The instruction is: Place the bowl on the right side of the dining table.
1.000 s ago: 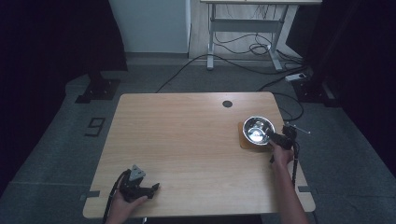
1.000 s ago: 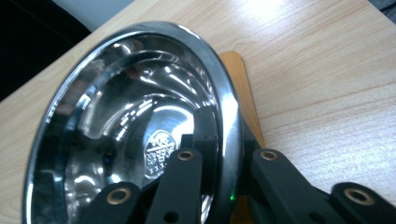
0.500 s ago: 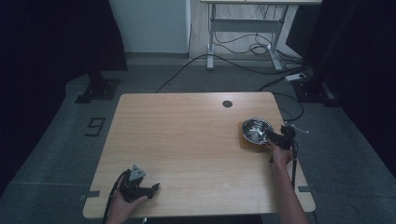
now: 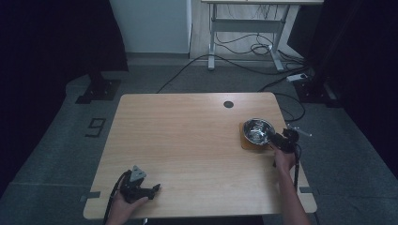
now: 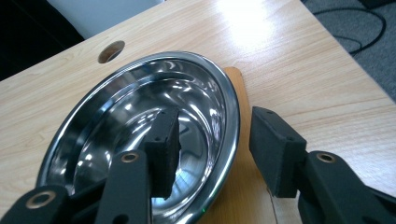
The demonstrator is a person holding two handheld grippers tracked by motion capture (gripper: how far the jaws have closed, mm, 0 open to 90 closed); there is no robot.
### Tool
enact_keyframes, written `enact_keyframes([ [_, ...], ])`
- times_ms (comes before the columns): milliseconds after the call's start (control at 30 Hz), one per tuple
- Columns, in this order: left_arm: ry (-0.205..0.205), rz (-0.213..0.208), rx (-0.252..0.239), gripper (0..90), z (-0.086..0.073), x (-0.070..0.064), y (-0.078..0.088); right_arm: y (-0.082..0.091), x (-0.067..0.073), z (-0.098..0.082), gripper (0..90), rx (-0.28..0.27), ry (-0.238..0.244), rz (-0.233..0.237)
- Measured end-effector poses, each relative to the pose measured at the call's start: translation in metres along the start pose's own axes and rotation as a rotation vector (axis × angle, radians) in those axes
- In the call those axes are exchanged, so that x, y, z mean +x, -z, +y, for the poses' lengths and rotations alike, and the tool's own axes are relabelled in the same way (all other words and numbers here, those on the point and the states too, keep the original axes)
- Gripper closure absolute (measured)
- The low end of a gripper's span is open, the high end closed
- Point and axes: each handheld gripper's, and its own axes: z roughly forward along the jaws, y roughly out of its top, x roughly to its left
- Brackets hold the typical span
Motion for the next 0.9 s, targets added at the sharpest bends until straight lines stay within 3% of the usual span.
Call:
enact_keyframes([
  [467, -0.001, -0.001, 0.000, 12.6, 0.000, 0.000, 0.000, 0.040, 0.004, -0.007, 48.7, -0.013, 0.058, 0.014],
  [767, -0.003, -0.005, 0.000, 12.6, 0.000, 0.000, 0.000, 0.060, 0.025, -0.051, 46.5, 0.074, 0.176, 0.087],
  [900, -0.005, -0.005, 0.000, 12.6, 0.000, 0.000, 0.000, 0.068, 0.036, -0.065, 45.5, 0.097, 0.207, 0.133],
])
